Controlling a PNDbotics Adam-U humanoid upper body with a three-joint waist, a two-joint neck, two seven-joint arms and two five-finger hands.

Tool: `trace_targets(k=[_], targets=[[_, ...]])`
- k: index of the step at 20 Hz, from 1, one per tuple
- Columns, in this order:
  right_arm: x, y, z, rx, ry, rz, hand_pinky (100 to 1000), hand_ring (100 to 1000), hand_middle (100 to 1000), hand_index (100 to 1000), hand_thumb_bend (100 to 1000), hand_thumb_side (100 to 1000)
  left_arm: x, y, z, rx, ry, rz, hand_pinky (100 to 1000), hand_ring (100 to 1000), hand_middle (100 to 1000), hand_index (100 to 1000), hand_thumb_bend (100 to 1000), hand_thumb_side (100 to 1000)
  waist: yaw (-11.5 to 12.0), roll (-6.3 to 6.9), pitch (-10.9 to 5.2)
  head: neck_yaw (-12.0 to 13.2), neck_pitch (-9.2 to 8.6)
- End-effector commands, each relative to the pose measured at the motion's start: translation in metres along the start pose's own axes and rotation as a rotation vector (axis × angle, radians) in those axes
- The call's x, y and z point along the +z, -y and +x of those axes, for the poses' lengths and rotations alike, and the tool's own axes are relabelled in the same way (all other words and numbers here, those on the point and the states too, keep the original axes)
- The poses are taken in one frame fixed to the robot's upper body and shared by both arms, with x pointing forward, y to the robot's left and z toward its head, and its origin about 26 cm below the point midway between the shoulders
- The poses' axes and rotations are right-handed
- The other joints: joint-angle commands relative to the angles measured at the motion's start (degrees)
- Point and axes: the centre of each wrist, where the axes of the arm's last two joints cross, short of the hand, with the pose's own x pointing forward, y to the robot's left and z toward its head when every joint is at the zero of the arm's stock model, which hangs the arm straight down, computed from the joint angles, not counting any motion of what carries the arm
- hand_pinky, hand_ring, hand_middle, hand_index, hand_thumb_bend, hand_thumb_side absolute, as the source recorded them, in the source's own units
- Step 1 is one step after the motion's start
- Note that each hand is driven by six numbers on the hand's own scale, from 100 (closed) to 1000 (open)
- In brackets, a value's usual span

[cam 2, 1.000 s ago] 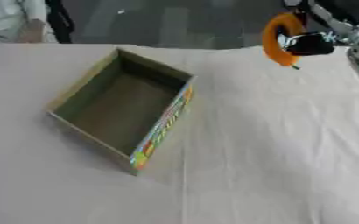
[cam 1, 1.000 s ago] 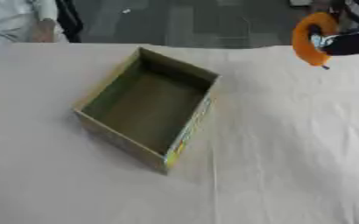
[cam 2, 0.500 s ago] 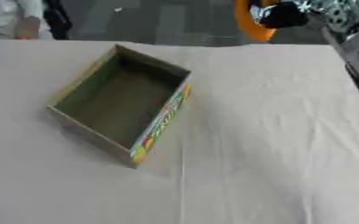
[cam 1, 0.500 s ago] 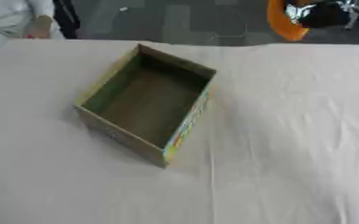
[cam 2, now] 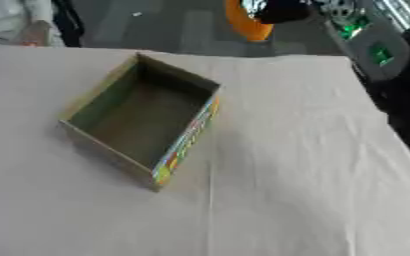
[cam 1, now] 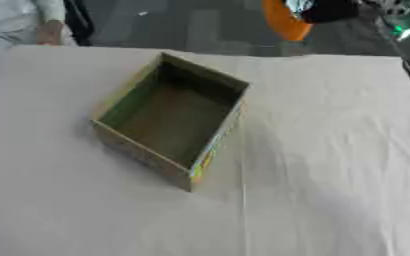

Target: Pick up objects on the table and place them in the box.

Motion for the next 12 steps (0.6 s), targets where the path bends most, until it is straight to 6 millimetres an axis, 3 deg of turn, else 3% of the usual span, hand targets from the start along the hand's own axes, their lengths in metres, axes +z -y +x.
trace_targets(k=[1, 12], targets=[[-0.008, 0.005, 0.01, -0.014, 0.026, -0.022, 749, 732, 395, 412, 100, 441, -0.006, 0.001, 0.009, 0.021, 0.042, -0.006, 633, 614, 550, 783, 100, 921, 0.4, 0.01, -1.24, -0.5, 0.28], [-0.023, -0.039, 0.026, -0.094, 0.039, 0.026, 752, 736, 383, 402, 100, 438, -0.009, 0.006, 0.013, 0.06, 0.07, 0.009, 630, 615, 551, 780, 106, 917, 2.4, 0.04, 0.15, -1.6, -0.01]])
